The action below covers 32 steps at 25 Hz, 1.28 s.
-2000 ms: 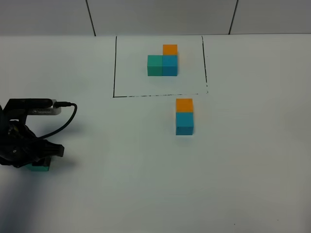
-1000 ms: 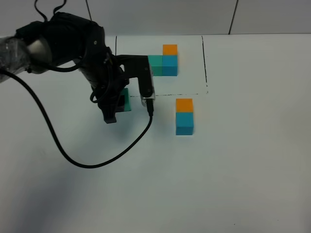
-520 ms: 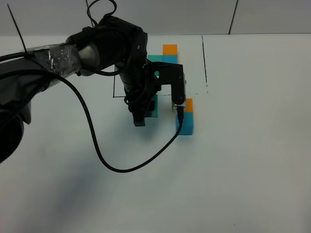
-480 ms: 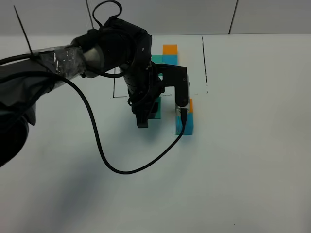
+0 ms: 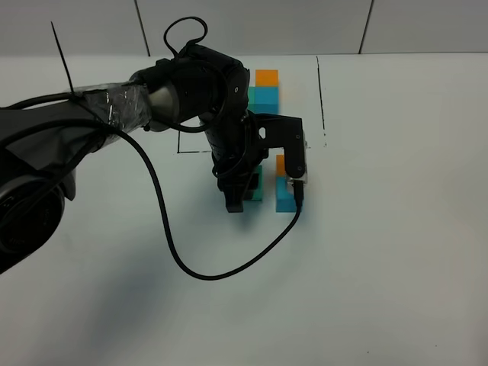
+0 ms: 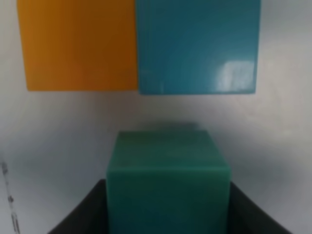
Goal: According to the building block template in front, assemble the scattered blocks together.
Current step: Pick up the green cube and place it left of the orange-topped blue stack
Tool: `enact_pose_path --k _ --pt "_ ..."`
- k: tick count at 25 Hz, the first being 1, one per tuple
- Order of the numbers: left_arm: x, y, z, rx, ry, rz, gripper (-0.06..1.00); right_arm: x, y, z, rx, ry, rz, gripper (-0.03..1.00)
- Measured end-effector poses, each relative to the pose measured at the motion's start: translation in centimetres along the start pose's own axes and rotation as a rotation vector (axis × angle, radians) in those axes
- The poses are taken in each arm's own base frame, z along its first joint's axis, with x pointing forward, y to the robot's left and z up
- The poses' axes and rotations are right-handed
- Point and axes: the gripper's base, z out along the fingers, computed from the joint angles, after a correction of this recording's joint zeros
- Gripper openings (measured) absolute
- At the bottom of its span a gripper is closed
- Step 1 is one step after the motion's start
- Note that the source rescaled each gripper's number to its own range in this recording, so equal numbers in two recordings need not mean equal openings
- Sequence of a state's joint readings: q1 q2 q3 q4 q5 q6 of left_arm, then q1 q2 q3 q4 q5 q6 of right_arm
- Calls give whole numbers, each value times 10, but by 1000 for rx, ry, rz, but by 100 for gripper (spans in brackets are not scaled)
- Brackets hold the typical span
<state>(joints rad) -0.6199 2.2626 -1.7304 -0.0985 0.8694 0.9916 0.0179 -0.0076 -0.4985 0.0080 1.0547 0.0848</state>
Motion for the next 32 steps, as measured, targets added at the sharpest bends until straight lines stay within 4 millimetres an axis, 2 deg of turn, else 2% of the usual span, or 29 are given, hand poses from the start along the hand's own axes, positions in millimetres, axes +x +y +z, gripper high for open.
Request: enact_pose_path --k 7,14,32 --pt "-3 -2 0 20 -27 -21 0 0 0 0 0 0 0 77" --pt "-1 -3 13 45 -16 -21 0 0 0 0 0 0 0 77" --pt "-2 -1 18 47 -18 -7 0 0 0 0 0 0 0 77"
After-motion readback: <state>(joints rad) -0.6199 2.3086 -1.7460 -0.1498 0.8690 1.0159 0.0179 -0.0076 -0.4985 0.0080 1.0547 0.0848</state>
